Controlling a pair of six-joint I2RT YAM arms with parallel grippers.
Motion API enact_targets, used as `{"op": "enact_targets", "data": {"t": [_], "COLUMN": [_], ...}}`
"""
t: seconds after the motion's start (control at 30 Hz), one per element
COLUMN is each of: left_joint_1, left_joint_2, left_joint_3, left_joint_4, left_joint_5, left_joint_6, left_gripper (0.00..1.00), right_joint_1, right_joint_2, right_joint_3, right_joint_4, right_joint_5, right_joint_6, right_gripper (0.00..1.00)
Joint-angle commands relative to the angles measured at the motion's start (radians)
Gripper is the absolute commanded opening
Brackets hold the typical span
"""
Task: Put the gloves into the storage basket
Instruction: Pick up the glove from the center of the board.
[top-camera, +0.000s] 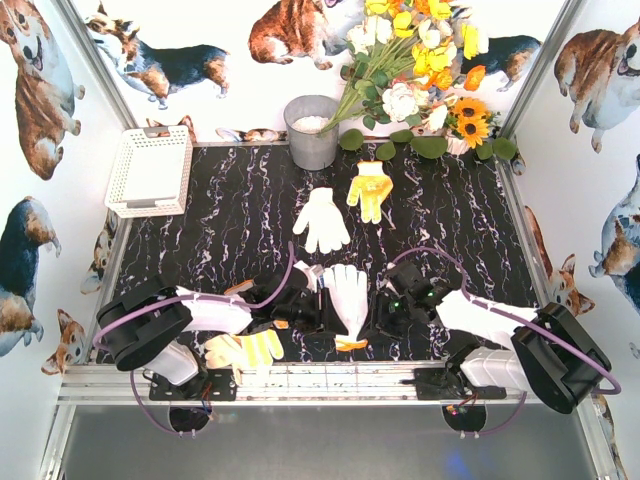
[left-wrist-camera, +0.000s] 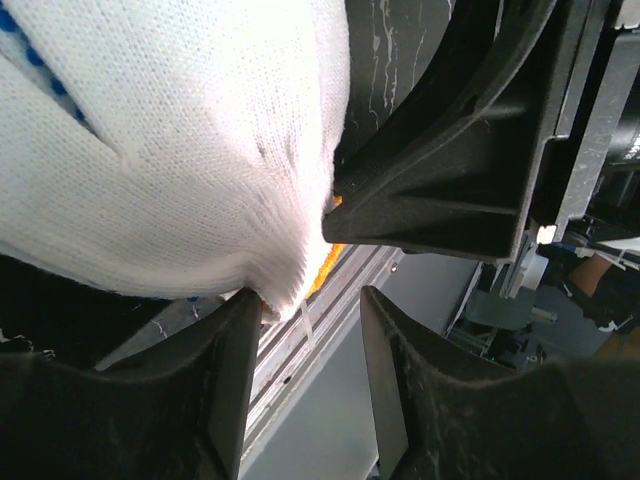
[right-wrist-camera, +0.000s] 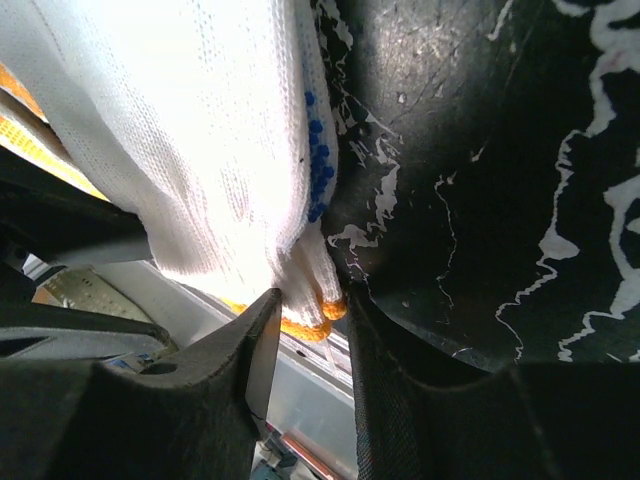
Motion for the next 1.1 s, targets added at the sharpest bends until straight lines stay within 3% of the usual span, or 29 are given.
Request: {"op": "enact_targets", "data": {"t": [0.0, 0.27, 0.47, 0.6, 0.83, 1.0, 1.07], "left_joint_1": [-0.007, -0.037, -0.037, -0.037, -0.037, -0.037, -0.037], "left_joint_2": [0.012, 0.027, 0.064, 0.082, 0.054, 0.019, 0.012], "left_joint_3": [0.031, 0.041, -0.008, -0.022, 0.004, 0.006, 0.006], "left_joint_4": [0.036, 0.012, 0.013, 0.048, -0.089, -0.174, -0.190], "left_joint_5": [0.057, 0.089, 0.023, 0.013, -0.006, -0.017, -0.021], "left_joint_6": [0.023, 0.016, -0.075, -0.107, -0.074, -0.057, -0.051], "left_gripper": [0.38, 0.37, 0.20, 0.14, 0.01, 0.01, 0.08], "right_joint_1": [0.006, 0.006, 0.006, 0.006, 0.006, 0.006, 0.006], "right_joint_2": [-0.002, -0.014, -0.023, -0.022, -0.014, -0.023, -0.035], "right_joint_3": [-0.014, -0.017, -0.018, -0.017, -0.016, -0.011, 0.002], "right_joint_4": [0.024, 0.013, 0.009, 0.009, 0.011, -0.002, -0.020], "right_joint_5": [0.036, 0.058, 0.059, 0.060, 0.063, 0.075, 0.078], "right_joint_6": [-0.009, -0.008, -0.009, -0.011, -0.013, -0.011, -0.013], "right_gripper": [0.35, 0.33, 0.33, 0.33, 0.32, 0.32, 0.34]}}
